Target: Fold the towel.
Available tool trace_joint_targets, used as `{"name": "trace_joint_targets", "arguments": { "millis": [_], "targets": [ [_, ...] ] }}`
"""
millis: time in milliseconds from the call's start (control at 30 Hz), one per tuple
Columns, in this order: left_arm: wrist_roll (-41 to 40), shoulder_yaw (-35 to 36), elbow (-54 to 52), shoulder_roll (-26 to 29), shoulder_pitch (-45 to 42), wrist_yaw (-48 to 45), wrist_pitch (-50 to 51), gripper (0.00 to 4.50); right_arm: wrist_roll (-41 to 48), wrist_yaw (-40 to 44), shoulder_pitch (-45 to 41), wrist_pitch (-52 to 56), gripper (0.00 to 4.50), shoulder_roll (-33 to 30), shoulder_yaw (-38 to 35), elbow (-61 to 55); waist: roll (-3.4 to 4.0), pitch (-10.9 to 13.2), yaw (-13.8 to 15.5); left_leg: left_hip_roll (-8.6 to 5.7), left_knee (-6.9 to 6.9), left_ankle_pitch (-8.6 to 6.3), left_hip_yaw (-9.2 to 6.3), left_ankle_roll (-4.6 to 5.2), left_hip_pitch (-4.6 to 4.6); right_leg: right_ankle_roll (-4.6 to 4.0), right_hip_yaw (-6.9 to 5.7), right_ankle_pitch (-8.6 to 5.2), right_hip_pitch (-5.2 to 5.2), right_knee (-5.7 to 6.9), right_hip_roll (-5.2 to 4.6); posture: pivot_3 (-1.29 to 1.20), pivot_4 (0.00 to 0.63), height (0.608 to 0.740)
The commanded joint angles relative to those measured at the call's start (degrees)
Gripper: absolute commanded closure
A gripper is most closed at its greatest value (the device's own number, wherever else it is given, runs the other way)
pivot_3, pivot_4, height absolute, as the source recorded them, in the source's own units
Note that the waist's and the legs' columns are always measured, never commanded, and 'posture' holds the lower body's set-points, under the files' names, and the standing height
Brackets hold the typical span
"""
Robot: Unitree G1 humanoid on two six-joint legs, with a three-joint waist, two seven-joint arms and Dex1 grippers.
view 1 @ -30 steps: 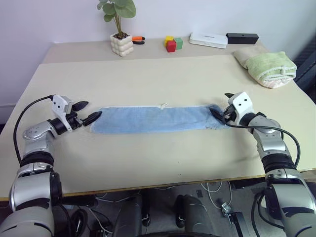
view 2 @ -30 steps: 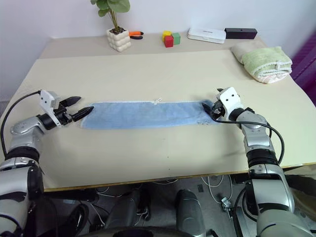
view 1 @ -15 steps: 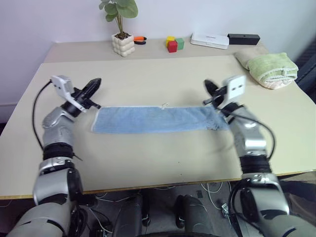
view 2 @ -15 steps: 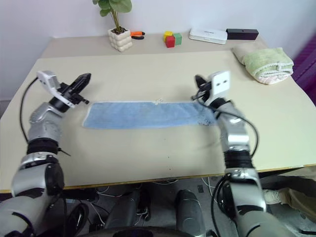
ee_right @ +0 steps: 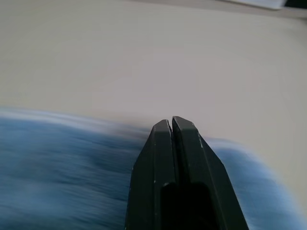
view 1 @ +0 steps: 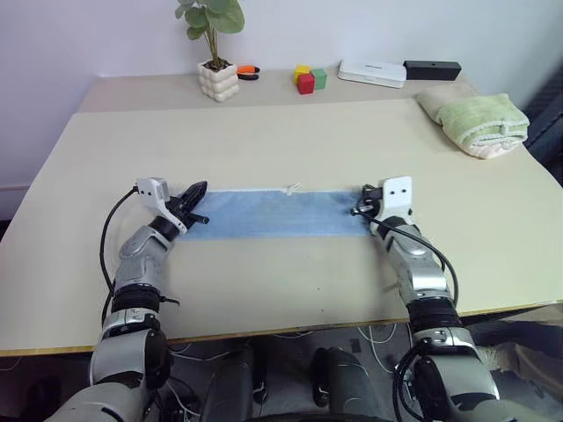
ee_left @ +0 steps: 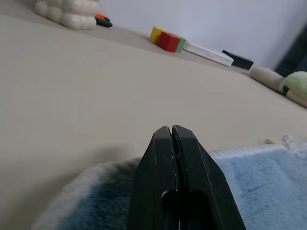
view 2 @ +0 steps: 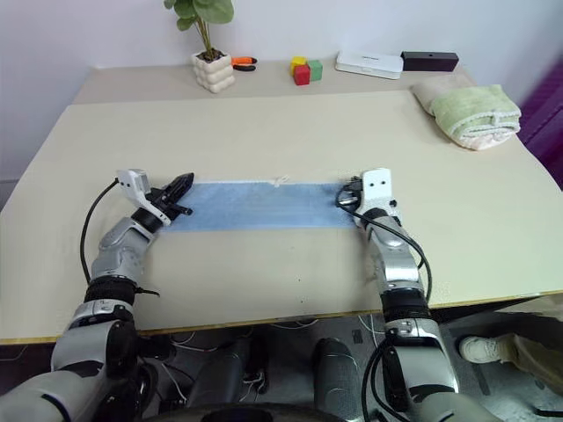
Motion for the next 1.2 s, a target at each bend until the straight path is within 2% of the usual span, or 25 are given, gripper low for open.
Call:
{"name": "trace_joint_targets", "arguments": {
  "millis": [33, 133, 233, 367, 467, 667, 800, 1000, 1200],
  "targets": [
    [-0.95, 2.09, 2.3, 3.03, -0.33, -0.51, 1.19, 4.5, 0.31, 0.47, 0.83, -1.25, 4.46, -1.81, -1.9, 0.99, 0.0, 0.0, -0.11, 0.02, 0.0, 0.0, 0.0, 0.0, 0.01, 0.0, 0.0, 0.0, 0.0, 0.01, 0.02, 0.0, 0.15, 0.74],
    [-2.58, 2.4, 2.1, 4.47, -0.13, -4.05, 3.51, 4.5, 4.44, 4.36, 0.73, -0.04, 4.46, -1.89, -3.6, -0.51, 0.0, 0.0, -0.44, 0.05, -0.04, 0.0, 0.0, 0.0, 0.02, 0.0, 0.0, 0.0, -0.01, 0.01, 0.04, 0.0, 0.15, 0.74],
    [-5.58, 2.31, -2.02, 5.5, 1.27, -9.6, 8.26, 3.63, 7.86, 8.03, 0.99, 1.12, 3.6, -2.34, -4.67, -4.36, 0.0, 0.0, -0.9, 0.04, -0.04, 0.0, 0.0, 0.0, -0.01, 0.0, 0.0, 0.0, -0.01, -0.01, 0.03, 0.0, 0.15, 0.74],
    [-5.66, 2.41, -5.83, 7.16, 1.75, -11.36, 7.73, 1.63, 10.94, 10.2, 1.43, 4.94, 1.6, -4.04, -6.0, -9.89, 0.0, 0.02, -1.03, 0.02, -0.04, 0.0, 0.0, -0.01, -0.04, 0.0, 0.0, 0.0, -0.03, -0.02, 0.0, 0.0, 0.15, 0.74],
    [-6.36, 2.41, -9.51, 9.44, 1.88, -14.19, 8.84, 0.13, 19.48, 11.11, 2.56, 15.68, 0.16, -6.05, -10.69, -16.84, -0.01, 0.03, -0.78, 0.02, -0.04, -0.01, 0.0, -0.01, -0.05, 0.0, 0.0, 0.0, -0.04, -0.02, -0.03, 0.0, 0.15, 0.74],
    [-7.92, 0.33, -19.11, 12.78, 3.76, -20.63, 12.51, 0.05, 45.05, 9.63, 10.71, 43.4, 0.06, -9.25, -21.13, -33.47, -0.01, 0.02, 0.34, 0.04, -0.1, -0.14, -0.06, -0.06, -0.09, -0.06, 0.02, 0.0, -0.11, -0.08, -0.1, 0.0, 0.15, 0.74],
    [-7.86, -2.84, -24.72, 14.66, 6.84, -26.75, 14.16, 0.05, 59.28, 7.3, 16.32, 56.1, 0.06, -12.98, -26.97, -37.29, 0.01, 0.03, 0.5, 0.04, -0.11, -0.19, -0.06, -0.08, -0.11, -0.24, 0.05, -0.09, -0.1, -0.18, -0.13, 0.0, 0.15, 0.74],
    [-7.11, -5.71, -26.66, 15.58, 5.91, -29.74, 13.86, 0.05, 77.26, -6.16, 22.06, 62.97, 0.06, -13.22, -32.48, -37.4, 0.01, 0.03, 0.59, 0.14, -0.15, -0.21, -0.06, -0.06, -0.19, -0.45, 0.04, 0.03, -0.02, -0.75, -0.04, 0.0, 0.15, 0.74],
    [-7.02, -6.94, -26.96, 15.86, 5.11, -30.98, 13.56, 0.05, 83.94, -15.32, 25.27, 59.18, 0.06, -10.08, -29.37, -38.56, 0.02, 0.03, 0.36, 0.13, -0.23, -0.21, 0.01, -0.02, -0.26, -0.42, 0.06, 0.04, -0.07, -0.82, 0.06, 0.0, 0.15, 0.74]
  ]
}}
